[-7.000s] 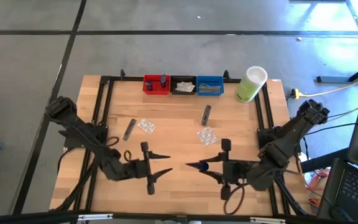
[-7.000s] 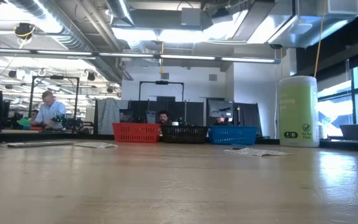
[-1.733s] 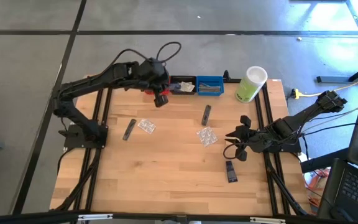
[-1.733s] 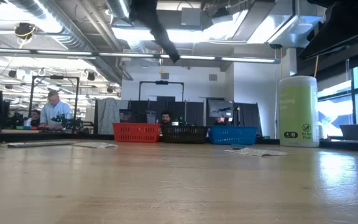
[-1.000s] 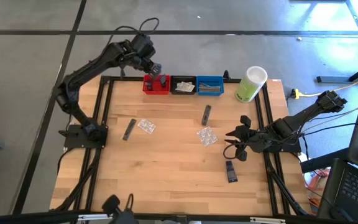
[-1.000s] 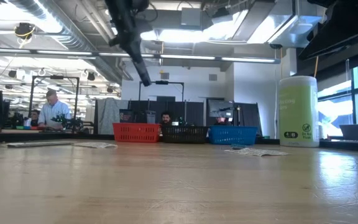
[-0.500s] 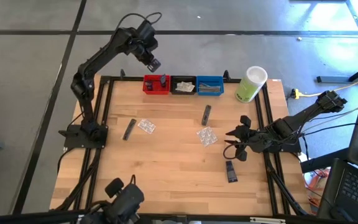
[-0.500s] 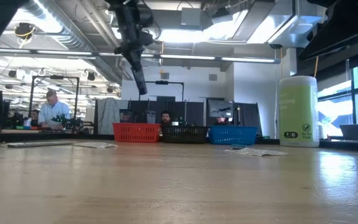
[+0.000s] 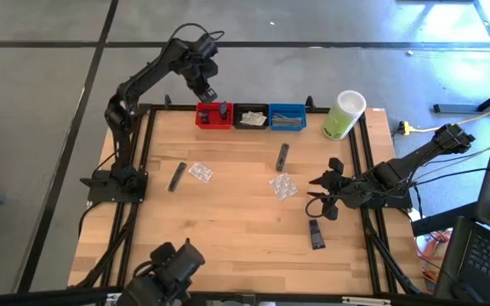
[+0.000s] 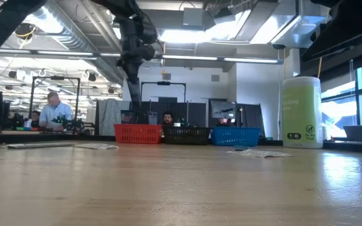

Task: Pick & Place Travel size toiletries
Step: Put the blue shave cream into the red bin

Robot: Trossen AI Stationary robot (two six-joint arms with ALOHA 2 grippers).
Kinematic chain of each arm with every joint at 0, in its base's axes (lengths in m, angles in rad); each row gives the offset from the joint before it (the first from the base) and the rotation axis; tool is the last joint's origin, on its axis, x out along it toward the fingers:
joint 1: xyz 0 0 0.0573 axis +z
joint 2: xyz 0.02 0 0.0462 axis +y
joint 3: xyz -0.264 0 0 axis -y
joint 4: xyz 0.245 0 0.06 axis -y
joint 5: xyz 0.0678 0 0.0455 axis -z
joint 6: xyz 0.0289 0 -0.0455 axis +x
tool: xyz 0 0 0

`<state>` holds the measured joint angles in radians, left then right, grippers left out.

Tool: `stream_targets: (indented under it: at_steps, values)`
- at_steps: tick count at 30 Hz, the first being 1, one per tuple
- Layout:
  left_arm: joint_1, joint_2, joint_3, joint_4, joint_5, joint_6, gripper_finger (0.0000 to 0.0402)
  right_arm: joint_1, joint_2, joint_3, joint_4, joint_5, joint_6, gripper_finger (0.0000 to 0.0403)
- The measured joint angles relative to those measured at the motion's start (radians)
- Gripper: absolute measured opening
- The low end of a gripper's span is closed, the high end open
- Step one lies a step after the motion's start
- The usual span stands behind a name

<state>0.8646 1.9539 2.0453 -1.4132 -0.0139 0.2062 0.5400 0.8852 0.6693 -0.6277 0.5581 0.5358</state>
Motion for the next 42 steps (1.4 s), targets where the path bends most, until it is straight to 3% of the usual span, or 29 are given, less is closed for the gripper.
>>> stream_targets:
  at_steps: [9, 29, 42]
  values:
    - [0.021, 0.038, 0.000, 0.057, -0.043, 0.028, 0.0003, 0.000, 0.000, 0.000, 0.000, 0.000, 0.002, 0.0187]
    - [0.030, 0.134, -0.001, 0.001, 0.037, 0.061, 0.0003, 0.000, 0.000, 0.000, 0.000, 0.000, 0.002, 0.0206]
    - [0.044, 0.134, -0.141, 0.132, 0.054, 0.070, 0.0003, 0.000, 0.000, 0.000, 0.000, 0.000, 0.001, 0.0187]
